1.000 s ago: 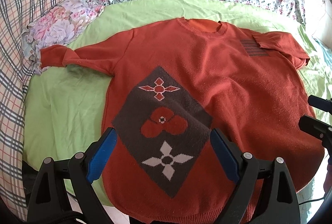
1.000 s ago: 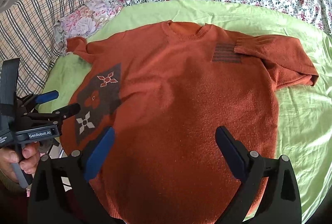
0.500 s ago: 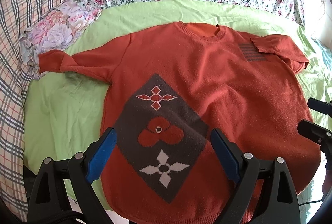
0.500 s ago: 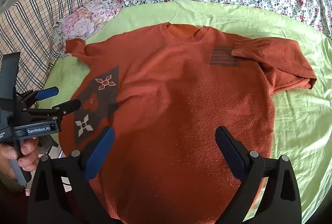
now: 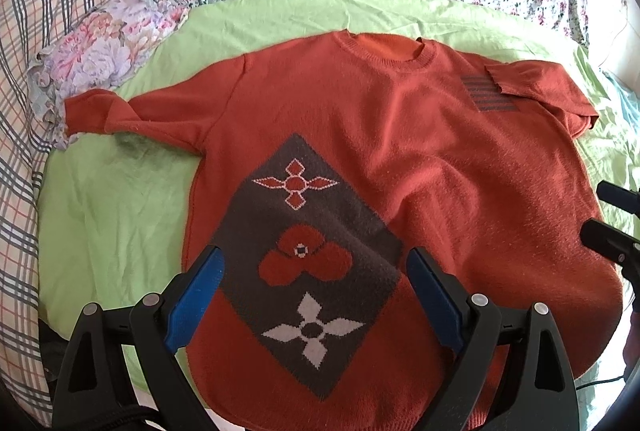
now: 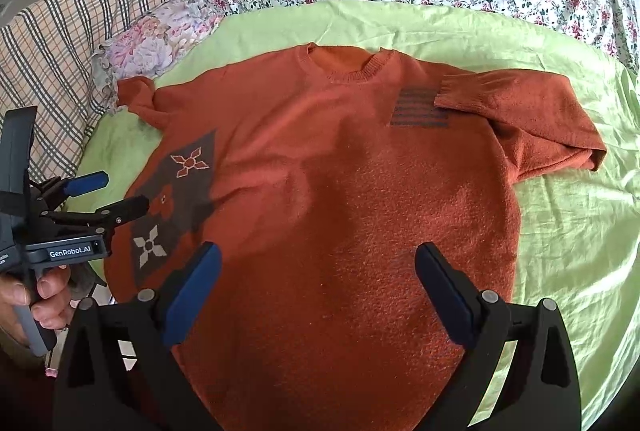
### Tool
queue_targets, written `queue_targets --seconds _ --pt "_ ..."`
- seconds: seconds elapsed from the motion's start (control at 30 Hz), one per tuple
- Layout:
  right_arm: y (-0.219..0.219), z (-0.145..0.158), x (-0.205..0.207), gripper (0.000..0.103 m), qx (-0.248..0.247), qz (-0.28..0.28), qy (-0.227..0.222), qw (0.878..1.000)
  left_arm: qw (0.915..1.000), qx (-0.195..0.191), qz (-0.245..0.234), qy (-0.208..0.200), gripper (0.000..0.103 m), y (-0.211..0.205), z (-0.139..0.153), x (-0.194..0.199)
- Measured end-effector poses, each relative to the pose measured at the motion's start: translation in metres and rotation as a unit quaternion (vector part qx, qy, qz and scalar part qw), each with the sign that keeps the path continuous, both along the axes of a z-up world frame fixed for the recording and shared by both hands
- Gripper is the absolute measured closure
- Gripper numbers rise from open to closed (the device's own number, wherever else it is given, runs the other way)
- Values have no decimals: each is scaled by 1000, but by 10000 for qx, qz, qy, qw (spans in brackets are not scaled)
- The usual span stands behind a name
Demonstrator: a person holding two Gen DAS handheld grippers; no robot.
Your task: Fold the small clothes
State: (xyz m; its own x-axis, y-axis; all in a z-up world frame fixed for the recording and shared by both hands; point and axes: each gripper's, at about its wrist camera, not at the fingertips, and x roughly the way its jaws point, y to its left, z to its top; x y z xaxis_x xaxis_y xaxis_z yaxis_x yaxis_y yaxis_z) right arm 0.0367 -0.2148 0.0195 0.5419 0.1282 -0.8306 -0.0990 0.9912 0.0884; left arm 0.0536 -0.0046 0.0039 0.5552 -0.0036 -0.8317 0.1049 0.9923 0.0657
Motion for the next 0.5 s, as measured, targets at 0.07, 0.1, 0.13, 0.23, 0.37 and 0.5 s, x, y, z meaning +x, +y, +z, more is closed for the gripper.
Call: queue_targets --seconds 0.07,0.1,0.13,0.23,0.37,0.5 --pt "-3 -1 2 6 -52 8 -27 10000 10000 -32 15 6 10 1 -2 2" --pt "-5 -1 4 6 -74 10 -60 10000 10000 -43 23 18 10 2 -3 4" --pt "-8 -1 6 6 -114 -8 -101 9999 10000 -44 26 26 10 3 -3 6" --pt "-20 -1 14 6 -172 -100 -117 9997 9999 -99 47 -13 10 5 -3 12" --pt "-36 0 34 9 -302 -143 -182 9993 9999 -136 86 -24 10 8 -2 23" --pt "-57 1 72 15 -533 -168 -289 9980 9998 -167 141 -26 10 11 -1 34"
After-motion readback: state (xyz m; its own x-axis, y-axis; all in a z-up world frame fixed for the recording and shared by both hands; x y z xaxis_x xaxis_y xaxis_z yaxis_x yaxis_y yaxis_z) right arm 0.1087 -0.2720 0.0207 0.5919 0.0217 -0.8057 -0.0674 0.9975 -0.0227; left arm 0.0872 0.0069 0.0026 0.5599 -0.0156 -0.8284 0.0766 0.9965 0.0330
